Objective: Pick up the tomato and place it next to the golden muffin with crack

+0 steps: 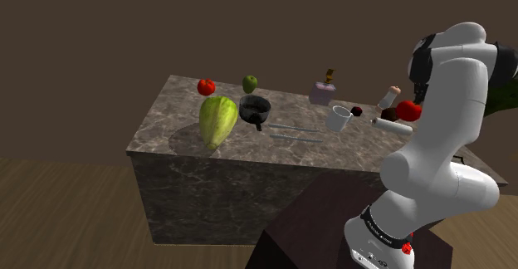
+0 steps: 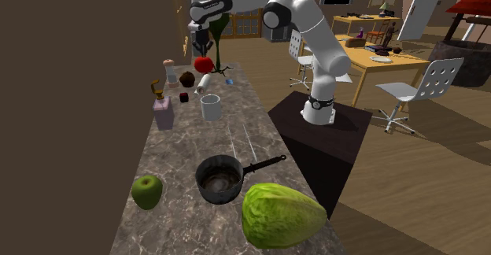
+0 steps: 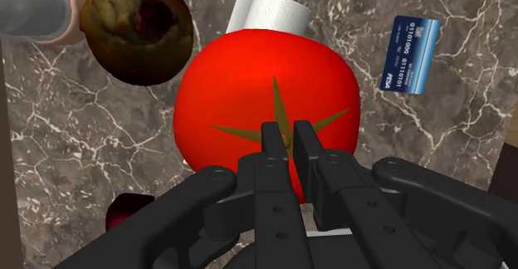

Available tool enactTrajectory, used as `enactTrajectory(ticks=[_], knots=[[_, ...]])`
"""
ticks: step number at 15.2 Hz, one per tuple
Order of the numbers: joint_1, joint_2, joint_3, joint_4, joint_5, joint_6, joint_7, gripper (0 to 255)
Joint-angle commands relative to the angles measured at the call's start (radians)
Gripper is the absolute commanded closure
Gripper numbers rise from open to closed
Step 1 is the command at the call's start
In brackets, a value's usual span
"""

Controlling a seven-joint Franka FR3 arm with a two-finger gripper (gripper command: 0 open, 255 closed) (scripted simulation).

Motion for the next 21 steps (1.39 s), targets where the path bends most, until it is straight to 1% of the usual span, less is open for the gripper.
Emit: enactTrajectory(ticks=[1,17,21], knots=[[0.003,0.003,0.002,-0.02,0.003,0.023,-0.003,255],[-0.001,0.077,0.041,-0.125,0.052,0.192,-0.027,255],[-0.002,0.077,0.043,-0.125,0.05,0.192,-0.026,255]])
